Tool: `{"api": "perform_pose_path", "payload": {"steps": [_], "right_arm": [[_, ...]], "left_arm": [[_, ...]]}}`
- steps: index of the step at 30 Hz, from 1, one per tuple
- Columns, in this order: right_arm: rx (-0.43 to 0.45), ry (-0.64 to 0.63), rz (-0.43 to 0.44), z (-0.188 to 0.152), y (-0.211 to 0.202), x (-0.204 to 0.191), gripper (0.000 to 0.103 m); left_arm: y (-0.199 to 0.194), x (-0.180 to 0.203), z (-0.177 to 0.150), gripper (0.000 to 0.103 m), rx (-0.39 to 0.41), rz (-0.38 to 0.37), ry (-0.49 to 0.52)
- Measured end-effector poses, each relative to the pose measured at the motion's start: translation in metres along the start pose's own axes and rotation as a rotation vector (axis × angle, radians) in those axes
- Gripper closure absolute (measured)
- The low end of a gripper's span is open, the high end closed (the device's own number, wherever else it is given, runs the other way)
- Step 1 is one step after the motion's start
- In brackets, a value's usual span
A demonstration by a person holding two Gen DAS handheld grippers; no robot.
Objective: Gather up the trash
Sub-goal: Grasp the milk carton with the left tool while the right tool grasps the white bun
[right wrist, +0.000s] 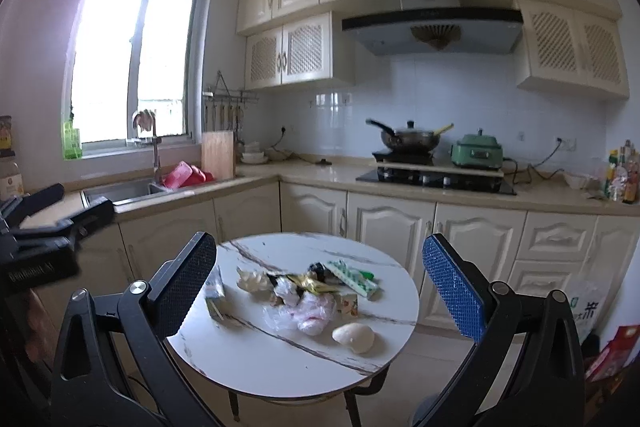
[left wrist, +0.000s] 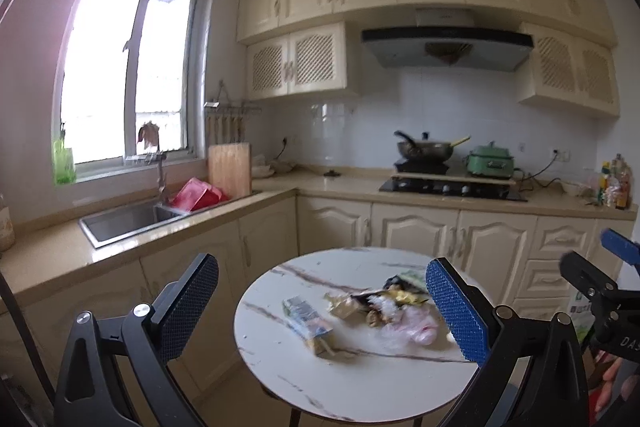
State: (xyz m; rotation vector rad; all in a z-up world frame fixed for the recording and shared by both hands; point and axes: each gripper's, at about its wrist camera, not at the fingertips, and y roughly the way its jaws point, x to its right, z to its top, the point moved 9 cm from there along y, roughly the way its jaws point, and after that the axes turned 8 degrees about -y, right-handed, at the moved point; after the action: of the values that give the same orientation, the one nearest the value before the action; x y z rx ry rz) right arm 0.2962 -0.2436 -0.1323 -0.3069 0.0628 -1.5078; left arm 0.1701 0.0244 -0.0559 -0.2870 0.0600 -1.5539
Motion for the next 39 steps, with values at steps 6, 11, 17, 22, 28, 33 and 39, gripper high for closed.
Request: {"api": "perform_pose_path", "payload": {"steps": [6,11,17,22,28,33,39], "right_arm": [[-0.173,0.021,0.003,-0.065,0.064,0.018,0.0],[-0.349,0.015,0.01,-0.137,0.125,0.032,0.0],[-0.488,-0.011,0.034,-0.198,0.183,0.032,0.0],[-0.545,0.001,0.083,-0.224,0.213,0.03,0.0],[-0.528,0.01,0.139,-0.224,0.227,0.027,0.019],[-0.517,0.005,0.17,-0.219,0.235,0.02,0.035],[-0.51,0.021,0.18,-0.218,0.236,0.018,0.038]], "left_arm": [[0.06,-0.022,-0.029,0.001,-0.131,0.041,-0.036],[0.109,-0.022,-0.046,0.001,-0.232,0.075,-0.034],[0.177,-0.029,-0.07,0.001,-0.352,0.113,-0.047],[0.232,-0.034,-0.09,0.001,-0.427,0.147,-0.03],[0.28,-0.037,-0.101,0.001,-0.475,0.151,-0.039],[0.32,-0.042,-0.11,0.001,-0.511,0.165,-0.055],[0.351,-0.047,-0.123,0.009,-0.565,0.222,-0.054]]}}
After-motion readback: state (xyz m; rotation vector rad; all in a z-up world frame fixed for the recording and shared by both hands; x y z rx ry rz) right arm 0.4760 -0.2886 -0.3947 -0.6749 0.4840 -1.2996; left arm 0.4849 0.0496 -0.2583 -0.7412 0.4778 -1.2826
